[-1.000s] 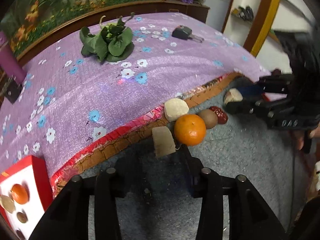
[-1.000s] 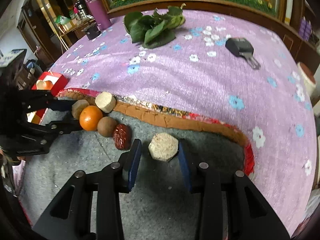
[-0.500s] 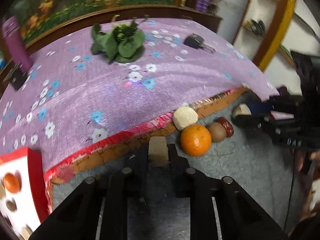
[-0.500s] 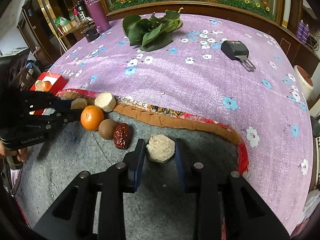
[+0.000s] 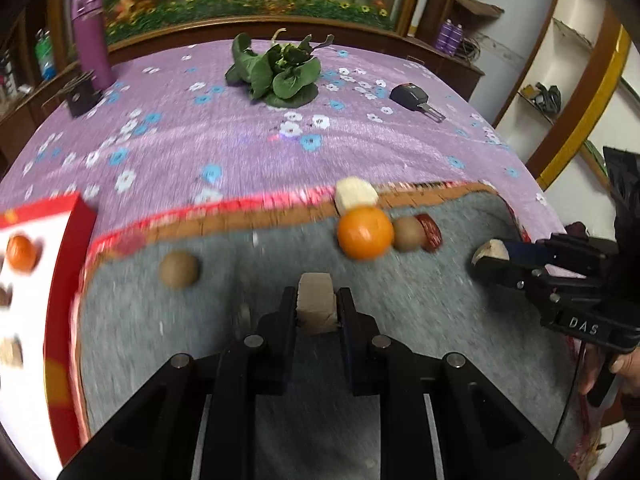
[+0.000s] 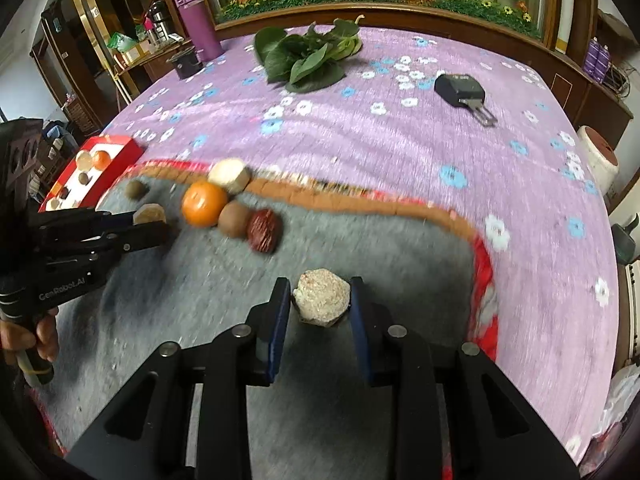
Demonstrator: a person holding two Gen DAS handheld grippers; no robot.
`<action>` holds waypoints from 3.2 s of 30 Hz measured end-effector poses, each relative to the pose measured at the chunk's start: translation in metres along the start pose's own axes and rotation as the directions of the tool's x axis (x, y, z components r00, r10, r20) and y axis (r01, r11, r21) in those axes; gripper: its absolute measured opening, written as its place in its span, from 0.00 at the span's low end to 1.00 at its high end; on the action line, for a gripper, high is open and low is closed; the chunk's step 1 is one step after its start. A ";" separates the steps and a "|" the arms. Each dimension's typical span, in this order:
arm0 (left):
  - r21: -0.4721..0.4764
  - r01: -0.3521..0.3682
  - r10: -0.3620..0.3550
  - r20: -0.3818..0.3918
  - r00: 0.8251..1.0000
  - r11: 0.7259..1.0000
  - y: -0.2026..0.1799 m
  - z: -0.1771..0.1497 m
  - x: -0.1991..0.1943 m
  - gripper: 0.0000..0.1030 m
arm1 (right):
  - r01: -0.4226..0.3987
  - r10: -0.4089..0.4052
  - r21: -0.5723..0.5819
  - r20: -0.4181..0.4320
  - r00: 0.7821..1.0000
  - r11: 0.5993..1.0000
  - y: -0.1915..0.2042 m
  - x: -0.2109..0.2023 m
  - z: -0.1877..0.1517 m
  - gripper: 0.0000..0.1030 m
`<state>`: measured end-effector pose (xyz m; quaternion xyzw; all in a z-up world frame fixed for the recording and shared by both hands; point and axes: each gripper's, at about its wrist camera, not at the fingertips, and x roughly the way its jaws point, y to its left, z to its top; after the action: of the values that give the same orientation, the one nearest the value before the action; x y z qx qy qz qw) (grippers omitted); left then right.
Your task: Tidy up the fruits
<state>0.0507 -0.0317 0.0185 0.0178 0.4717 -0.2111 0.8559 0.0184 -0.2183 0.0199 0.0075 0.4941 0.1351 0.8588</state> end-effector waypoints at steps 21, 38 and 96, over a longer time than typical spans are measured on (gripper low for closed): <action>-0.076 -0.026 0.032 0.074 0.997 0.997 0.008 -0.078 -0.074 0.18 | -0.056 0.056 -0.017 0.006 0.998 0.998 0.086 -0.032 -0.051 0.30; -0.204 -0.099 0.136 0.174 0.975 0.974 0.089 -0.081 -0.131 0.18 | -0.167 0.174 -0.203 0.016 0.985 0.965 0.204 -0.016 -0.001 0.31; 0.092 0.114 -0.110 -0.046 0.993 0.989 0.004 -0.088 -0.077 0.78 | -0.038 0.039 -0.020 0.075 0.996 0.999 0.095 -0.049 -0.012 0.30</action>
<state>-0.0541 0.0190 0.0315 0.0363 0.4788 -0.2805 0.8311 -0.0365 -0.1401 0.0692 0.0142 0.4598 0.1558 0.8741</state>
